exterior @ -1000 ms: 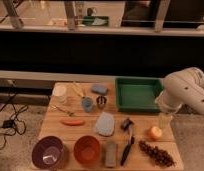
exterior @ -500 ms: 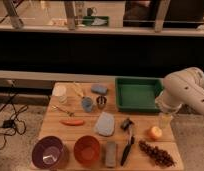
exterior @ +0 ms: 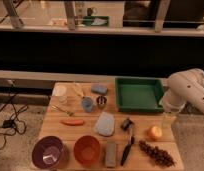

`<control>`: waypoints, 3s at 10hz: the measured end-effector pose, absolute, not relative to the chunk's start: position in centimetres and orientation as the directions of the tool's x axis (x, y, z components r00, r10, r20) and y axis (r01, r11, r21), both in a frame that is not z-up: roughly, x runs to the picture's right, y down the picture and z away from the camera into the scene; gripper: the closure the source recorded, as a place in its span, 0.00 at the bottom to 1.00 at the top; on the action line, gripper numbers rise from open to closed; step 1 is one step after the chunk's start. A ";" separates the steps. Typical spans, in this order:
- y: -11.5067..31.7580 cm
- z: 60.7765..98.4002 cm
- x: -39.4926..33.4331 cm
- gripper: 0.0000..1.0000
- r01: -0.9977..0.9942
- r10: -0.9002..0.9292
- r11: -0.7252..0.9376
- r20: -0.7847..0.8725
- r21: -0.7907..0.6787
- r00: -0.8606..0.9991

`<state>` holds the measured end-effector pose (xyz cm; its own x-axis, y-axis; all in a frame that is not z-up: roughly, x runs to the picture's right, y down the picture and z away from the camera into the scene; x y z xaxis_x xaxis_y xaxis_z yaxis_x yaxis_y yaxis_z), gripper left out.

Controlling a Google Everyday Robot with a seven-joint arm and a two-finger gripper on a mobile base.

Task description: Place apple in paper cup

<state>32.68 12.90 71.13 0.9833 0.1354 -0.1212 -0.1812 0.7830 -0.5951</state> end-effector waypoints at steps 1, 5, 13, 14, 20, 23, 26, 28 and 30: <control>13.2 71.2 33.1 0.20 -0.194 0.144 0.771 -0.130 -0.606 0.981; 15.0 71.1 34.0 0.20 -0.183 0.130 0.758 -0.131 -0.626 0.983; 15.0 71.3 33.7 0.20 -0.180 0.130 0.758 -0.125 -0.626 0.984; 15.6 71.5 34.0 0.20 -0.192 0.139 0.749 -0.133 -0.634 0.981; 20.9 71.8 34.7 0.20 -0.229 0.183 0.689 -0.140 -0.687 0.973; 22.3 73.0 32.5 0.20 -0.169 0.182 0.690 -0.057 -0.703 0.982; 21.9 75.0 32.1 0.20 -0.116 0.200 0.722 0.046 -0.682 0.979; 21.8 76.3 31.7 0.20 -0.102 0.203 0.726 0.071 -0.680 0.977; 22.5 77.2 31.9 0.20 -0.105 0.208 0.719 0.069 -0.687 0.976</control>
